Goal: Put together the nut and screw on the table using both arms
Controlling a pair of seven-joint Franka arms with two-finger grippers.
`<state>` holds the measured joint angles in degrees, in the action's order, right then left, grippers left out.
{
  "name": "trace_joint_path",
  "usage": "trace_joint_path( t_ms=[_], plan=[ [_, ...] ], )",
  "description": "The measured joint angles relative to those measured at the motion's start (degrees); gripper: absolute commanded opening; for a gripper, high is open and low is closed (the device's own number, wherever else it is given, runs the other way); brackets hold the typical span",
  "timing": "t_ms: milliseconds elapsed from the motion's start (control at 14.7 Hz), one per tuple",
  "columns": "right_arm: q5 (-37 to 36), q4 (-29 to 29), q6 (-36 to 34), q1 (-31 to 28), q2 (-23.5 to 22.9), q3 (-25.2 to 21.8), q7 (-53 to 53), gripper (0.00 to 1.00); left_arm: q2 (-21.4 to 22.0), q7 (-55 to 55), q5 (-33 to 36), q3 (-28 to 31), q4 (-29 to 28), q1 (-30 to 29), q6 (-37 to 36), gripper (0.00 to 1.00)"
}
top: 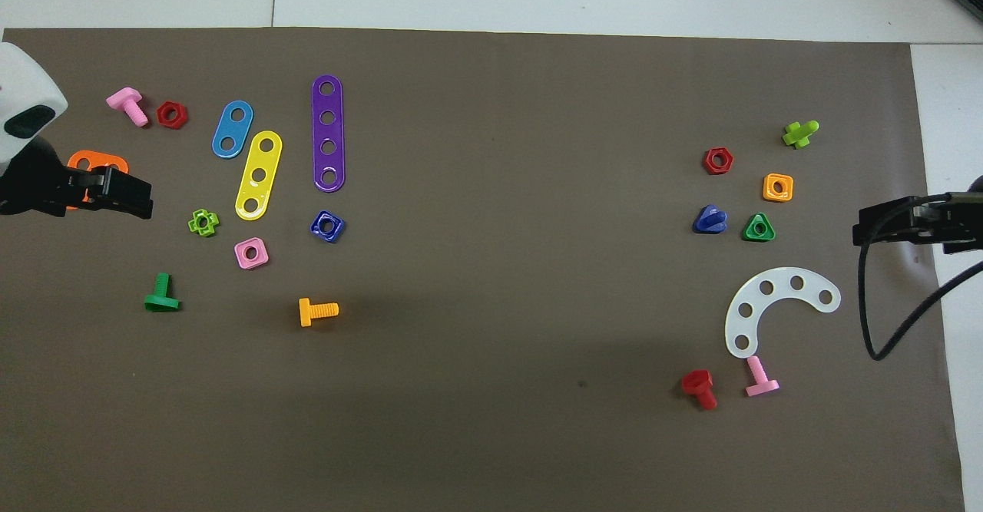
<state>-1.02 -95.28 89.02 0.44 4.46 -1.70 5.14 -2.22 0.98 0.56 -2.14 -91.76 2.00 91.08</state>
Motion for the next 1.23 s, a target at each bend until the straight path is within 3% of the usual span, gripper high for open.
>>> trace_joint_path(
  t_ms=[682, 886, 1227],
  plan=[
    [0.09, -2.35, 3.29, 0.06, -0.24, 0.05, -1.96, 1.0, 0.23, 0.15, 0.0, -0.02, -0.96, 0.0, 2.51, 1.0],
    [2.92, -6.48, 11.07, 0.47, -1.97, 0.13, -5.93, 1.0, 0.83, 0.16, -0.63, -0.16, -4.89, 0.05, 7.16, 0.96],
    [3.6, -13.65, 29.61, 3.79, -12.25, 0.2, -8.11, 1.0, 0.07, 0.18, -3.15, -0.43, -12.55, 4.01, 17.48, 0.94]
  ],
)
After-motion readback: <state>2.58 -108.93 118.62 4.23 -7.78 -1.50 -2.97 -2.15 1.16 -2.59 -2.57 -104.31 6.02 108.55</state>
